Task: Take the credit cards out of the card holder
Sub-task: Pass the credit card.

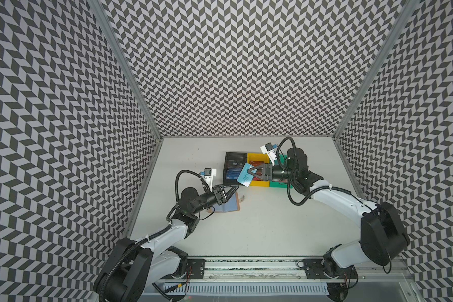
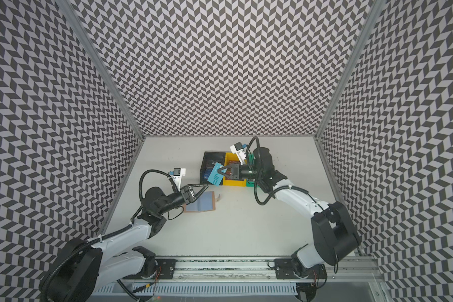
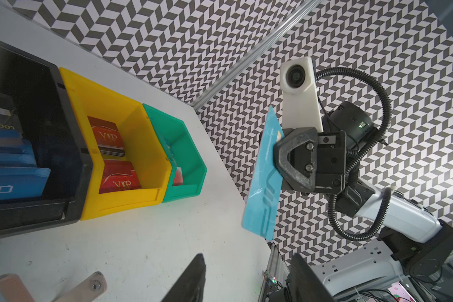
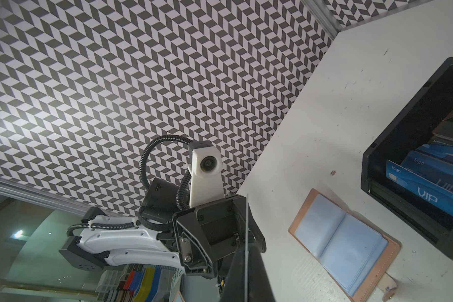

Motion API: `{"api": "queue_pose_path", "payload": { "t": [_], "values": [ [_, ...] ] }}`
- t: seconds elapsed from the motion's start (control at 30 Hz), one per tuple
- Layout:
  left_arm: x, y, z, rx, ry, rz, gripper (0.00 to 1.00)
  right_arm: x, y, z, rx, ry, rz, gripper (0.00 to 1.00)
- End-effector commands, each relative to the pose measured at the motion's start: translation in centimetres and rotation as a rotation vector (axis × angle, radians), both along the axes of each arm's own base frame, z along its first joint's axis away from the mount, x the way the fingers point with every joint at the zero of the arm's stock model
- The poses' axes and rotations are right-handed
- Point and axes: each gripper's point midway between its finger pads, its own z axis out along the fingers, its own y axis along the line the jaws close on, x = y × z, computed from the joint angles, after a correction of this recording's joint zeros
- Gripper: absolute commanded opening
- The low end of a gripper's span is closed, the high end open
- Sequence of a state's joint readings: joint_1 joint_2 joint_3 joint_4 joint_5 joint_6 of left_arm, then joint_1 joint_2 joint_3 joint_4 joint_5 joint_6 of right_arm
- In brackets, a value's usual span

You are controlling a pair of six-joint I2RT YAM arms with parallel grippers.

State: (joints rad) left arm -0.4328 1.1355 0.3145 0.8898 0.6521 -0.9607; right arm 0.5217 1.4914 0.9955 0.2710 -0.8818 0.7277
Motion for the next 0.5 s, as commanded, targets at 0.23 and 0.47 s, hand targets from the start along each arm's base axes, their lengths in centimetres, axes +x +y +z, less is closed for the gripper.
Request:
{"api": "queue_pose_path", "payload": {
  "t": [0.23, 0.47],
  "values": [
    [0.0, -0.4, 1.6, -0.068, -0.045, 0.005, 0.53, 0.0, 2.4, 0.3, 0.037, -0.032, 0.008, 0.00],
    [0.2, -0.4, 2.2, -0.087, -0.056, 0.021, 0.52, -0.6, 3.1, -0.2, 0.042, -0.022, 0.032, 0.00]
  ]
}}
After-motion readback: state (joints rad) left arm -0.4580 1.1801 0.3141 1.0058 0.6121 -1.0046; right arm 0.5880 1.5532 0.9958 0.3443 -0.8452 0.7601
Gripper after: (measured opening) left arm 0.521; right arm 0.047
